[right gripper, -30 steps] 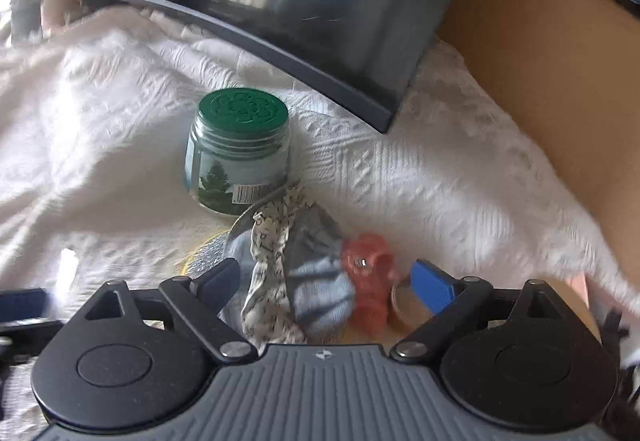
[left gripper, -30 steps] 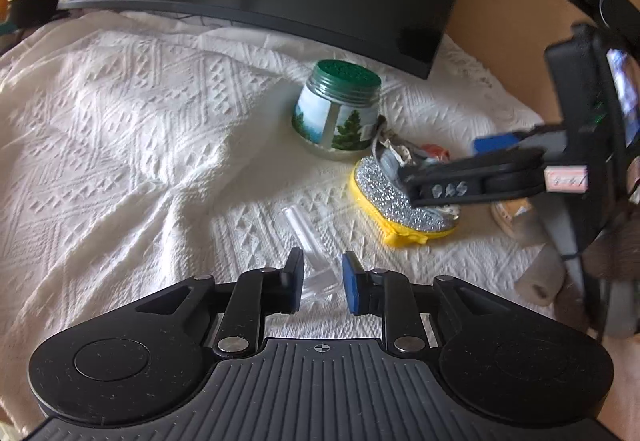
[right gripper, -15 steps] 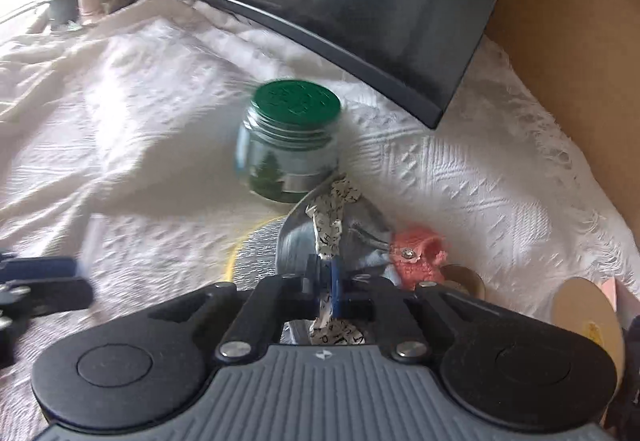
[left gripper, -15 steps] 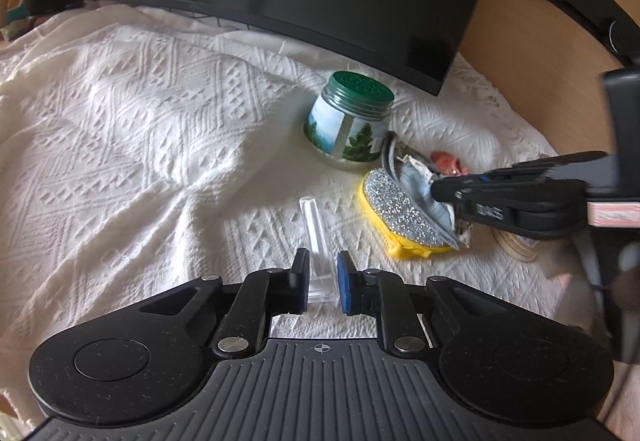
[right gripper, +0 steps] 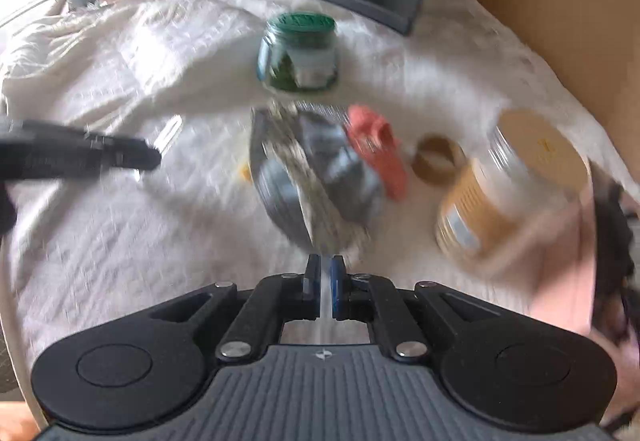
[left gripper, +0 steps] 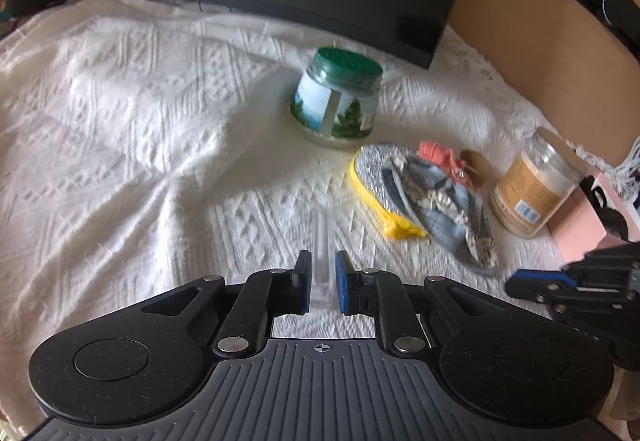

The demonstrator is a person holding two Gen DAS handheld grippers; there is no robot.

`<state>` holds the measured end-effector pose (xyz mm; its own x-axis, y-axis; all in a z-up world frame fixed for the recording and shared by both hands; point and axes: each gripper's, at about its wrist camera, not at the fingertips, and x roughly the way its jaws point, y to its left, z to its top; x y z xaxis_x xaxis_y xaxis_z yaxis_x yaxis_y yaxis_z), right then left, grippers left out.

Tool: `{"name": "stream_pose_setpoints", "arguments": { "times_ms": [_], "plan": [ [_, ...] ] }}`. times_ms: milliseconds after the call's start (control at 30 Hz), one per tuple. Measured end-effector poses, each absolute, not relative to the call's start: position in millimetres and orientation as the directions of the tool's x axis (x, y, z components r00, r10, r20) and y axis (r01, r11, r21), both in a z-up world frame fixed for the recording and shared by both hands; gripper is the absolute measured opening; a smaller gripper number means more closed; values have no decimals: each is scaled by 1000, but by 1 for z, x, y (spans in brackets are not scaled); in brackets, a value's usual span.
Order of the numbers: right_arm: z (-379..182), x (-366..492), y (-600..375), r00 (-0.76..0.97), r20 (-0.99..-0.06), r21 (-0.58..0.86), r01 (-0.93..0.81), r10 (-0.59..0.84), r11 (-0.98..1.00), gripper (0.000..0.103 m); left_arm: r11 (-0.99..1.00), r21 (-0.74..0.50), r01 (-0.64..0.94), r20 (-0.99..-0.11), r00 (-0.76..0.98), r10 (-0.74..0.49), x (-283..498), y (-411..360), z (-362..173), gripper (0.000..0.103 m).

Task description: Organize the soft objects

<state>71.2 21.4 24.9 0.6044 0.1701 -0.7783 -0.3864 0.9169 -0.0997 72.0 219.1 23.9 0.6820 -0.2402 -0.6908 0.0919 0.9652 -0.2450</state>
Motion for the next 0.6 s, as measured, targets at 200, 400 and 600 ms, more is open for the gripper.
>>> {"name": "stream_pose_setpoints", "arguments": {
  "times_ms": [200,400,600],
  "plan": [
    [25,54,6,609,-773,-83,-374,177,924,11,955,-257,150,-689,664,-290,70,221,21,16],
    [30,62,16,650,-736,-94,-372,187,923,74,962,-163,219,-708,653,-269,64,213,26,17],
    [23,64,25,627,-752,-72,-383,202,921,74,970,-64,234,-735,647,-204,71,200,27,18]
  ]
}}
